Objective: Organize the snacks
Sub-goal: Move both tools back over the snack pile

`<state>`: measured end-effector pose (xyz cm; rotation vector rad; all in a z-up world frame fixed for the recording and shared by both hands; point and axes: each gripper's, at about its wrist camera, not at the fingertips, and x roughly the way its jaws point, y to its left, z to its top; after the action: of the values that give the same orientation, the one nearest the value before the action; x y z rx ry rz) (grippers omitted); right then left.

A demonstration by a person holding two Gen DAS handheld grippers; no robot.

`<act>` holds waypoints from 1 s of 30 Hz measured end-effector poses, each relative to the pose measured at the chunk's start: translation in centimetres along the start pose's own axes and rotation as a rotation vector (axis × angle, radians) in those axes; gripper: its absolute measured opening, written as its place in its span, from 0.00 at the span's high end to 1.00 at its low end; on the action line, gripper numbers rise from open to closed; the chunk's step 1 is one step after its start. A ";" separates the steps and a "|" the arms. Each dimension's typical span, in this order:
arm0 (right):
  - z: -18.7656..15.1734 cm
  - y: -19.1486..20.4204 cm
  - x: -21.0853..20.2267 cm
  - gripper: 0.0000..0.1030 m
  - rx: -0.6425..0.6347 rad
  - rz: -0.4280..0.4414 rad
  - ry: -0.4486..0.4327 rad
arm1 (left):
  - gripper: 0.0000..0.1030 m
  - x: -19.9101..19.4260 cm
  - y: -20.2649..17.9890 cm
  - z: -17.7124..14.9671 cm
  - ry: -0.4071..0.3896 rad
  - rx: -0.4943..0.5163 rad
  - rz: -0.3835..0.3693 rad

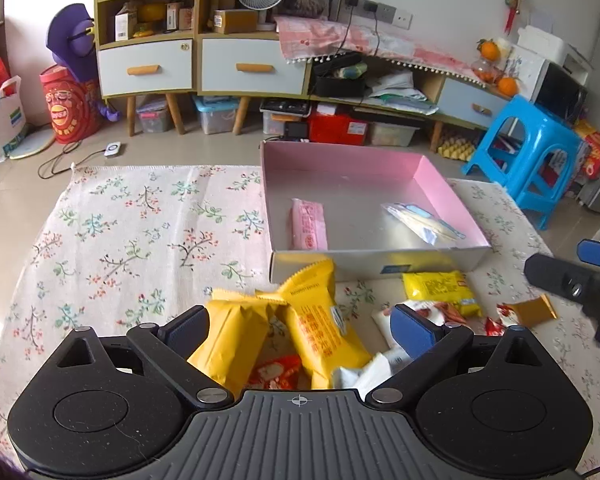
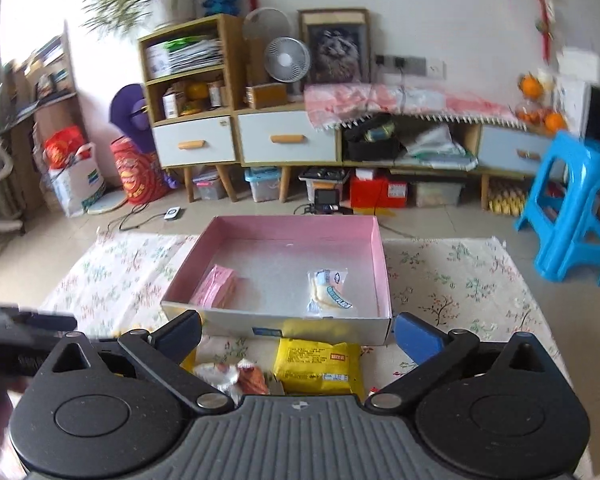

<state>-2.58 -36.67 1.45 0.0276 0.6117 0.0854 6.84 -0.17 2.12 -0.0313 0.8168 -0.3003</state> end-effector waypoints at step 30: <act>-11.6 -2.1 -2.5 0.10 -0.158 0.081 0.140 | 0.04 -0.9 1.9 -11.8 -0.036 0.257 -0.111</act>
<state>-11.14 -38.95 -6.68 -0.1077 0.7421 0.2153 -1.76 2.89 -5.62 0.1591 0.7367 -0.5061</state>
